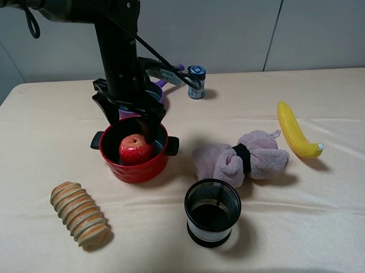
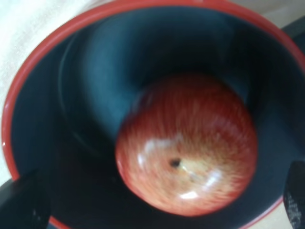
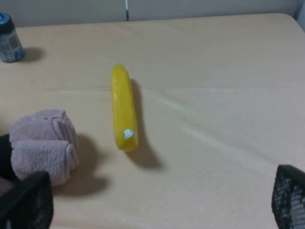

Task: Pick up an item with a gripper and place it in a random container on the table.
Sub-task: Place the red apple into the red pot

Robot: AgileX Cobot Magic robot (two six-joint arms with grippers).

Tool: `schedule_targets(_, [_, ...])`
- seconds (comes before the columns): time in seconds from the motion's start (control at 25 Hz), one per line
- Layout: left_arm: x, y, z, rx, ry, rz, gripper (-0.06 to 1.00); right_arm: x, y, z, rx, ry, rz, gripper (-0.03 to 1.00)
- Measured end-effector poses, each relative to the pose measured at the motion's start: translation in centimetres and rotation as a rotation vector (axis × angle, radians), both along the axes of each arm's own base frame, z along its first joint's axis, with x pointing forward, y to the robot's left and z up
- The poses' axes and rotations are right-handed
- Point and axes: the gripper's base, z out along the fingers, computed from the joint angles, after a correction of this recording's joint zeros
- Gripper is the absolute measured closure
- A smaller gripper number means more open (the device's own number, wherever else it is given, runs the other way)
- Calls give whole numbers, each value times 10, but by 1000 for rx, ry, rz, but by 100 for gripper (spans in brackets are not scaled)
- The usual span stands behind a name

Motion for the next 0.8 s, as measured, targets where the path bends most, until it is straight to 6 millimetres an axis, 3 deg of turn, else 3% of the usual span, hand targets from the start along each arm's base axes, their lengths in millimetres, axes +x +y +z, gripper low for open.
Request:
schedule_targets(0.28, [1, -1, 22, -35, -55, -10, -5, 0, 0, 0, 0, 0, 0, 27])
schedule_targets(0.8, [-18, 11, 100, -136, -221, -15, -5, 0, 0, 0, 0, 0, 0, 27])
